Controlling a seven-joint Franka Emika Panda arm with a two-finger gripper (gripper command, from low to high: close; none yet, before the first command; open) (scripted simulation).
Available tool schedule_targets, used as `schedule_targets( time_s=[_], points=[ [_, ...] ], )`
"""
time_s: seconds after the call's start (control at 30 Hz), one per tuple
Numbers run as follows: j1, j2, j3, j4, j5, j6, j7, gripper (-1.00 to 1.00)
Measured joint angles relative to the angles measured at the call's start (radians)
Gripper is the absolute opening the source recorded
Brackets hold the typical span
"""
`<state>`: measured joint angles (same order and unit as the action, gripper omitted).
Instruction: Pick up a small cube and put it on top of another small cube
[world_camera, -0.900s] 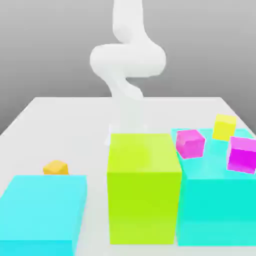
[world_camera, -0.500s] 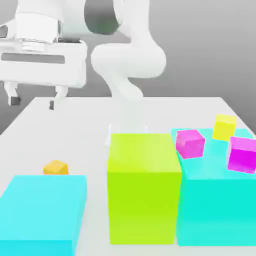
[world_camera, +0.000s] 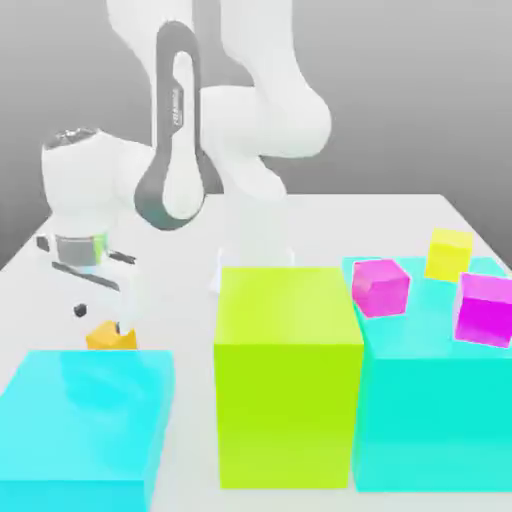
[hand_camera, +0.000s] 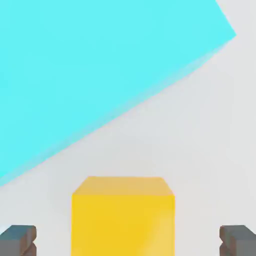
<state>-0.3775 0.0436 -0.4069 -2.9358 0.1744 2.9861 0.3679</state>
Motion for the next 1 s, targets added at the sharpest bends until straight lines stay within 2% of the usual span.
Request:
schedule_targets(
  time_s=[0.2,0.37,0.4,0.6,0.7,0.83,1.0],
  points=[
    [-0.121,0.095,0.183,0.023,0.249,0.067,-0.18,0.0],
    [-0.265,0.169,0.358,0.031,0.35,0.133,-0.249,0.0],
    [-0.288,0.182,0.385,0.031,0.36,0.145,-0.255,-1.0],
    [-0.3,0.189,0.399,0.031,0.363,0.15,-0.256,-1.0],
    [-0.261,0.163,0.351,0.031,0.337,0.127,-0.24,-1.0],
    [-0.172,0.105,0.233,0.023,0.241,0.078,-0.173,-1.0],
    [-0.113,0.026,0.119,0.006,0.043,0.02,-0.031,-1.0]
  ],
)
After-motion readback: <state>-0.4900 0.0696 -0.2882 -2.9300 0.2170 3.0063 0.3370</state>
